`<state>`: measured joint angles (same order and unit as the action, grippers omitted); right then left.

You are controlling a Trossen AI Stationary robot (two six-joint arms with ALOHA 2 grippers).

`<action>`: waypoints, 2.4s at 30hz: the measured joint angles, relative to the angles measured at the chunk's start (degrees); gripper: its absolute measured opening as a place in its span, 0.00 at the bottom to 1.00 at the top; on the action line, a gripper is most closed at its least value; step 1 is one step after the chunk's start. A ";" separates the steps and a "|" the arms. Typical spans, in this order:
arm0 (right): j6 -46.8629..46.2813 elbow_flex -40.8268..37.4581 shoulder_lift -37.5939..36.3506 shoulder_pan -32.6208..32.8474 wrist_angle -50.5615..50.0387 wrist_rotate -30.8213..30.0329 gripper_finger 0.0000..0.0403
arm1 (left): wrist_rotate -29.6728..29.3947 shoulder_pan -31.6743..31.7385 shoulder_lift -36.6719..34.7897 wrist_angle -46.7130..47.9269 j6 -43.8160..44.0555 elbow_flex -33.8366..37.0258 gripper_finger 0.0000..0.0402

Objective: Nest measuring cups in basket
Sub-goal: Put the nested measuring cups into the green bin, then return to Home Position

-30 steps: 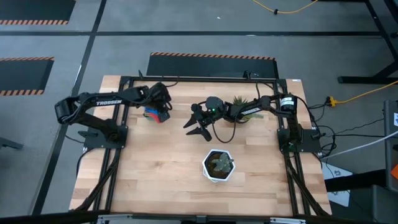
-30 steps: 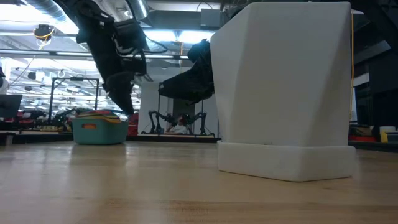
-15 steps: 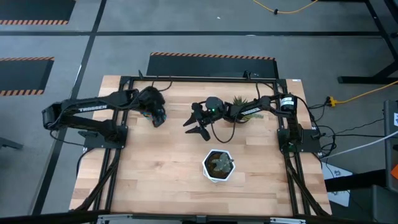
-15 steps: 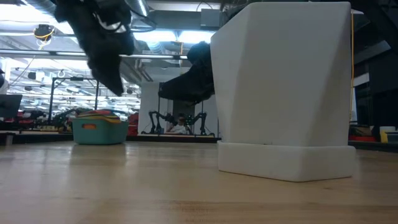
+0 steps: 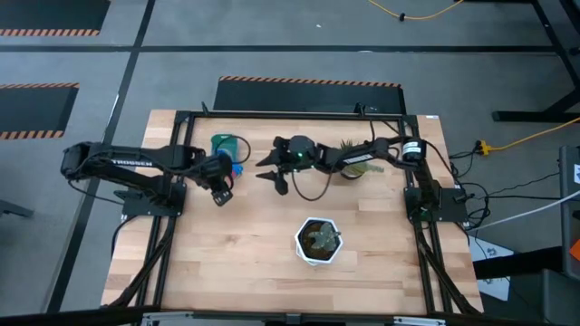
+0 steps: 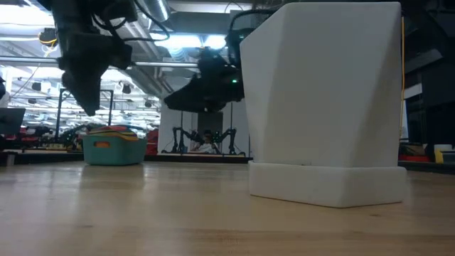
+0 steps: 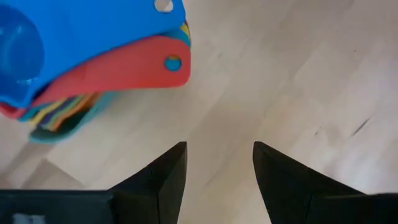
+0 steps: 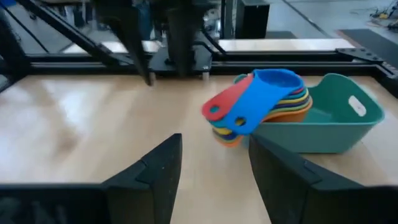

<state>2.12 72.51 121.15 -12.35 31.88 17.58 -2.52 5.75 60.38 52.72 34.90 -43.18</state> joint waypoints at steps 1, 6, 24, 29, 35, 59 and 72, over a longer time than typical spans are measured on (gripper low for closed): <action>0.20 1.76 0.74 -0.12 -1.55 -0.11 0.47 | -0.32 -0.60 0.12 0.08 1.49 0.00 0.44; 1.22 8.41 5.00 -0.71 -4.48 -5.32 0.47 | -3.54 -2.56 1.94 0.95 6.61 0.00 0.44; 1.12 19.77 16.68 -2.06 -4.29 -8.60 0.47 | -12.60 1.93 10.85 0.50 7.03 0.00 0.44; 1.05 21.84 18.38 -1.65 -4.54 -8.54 0.47 | -13.28 4.07 12.09 -0.87 7.03 0.00 0.44; 1.24 21.95 18.35 -0.04 -4.65 -8.74 0.47 | -12.97 5.86 12.06 -5.75 6.96 0.03 0.44; -1.83 21.93 7.86 -2.13 -13.65 -1.60 0.47 | -3.58 3.22 -3.22 -5.07 2.68 0.02 0.44; 5.38 21.90 -12.95 -2.74 -39.83 0.57 0.47 | -1.39 3.20 -13.22 -33.47 -25.28 0.02 0.44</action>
<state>7.50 94.41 108.20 -15.09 -7.95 18.15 -3.90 8.95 47.16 19.26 9.61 -43.16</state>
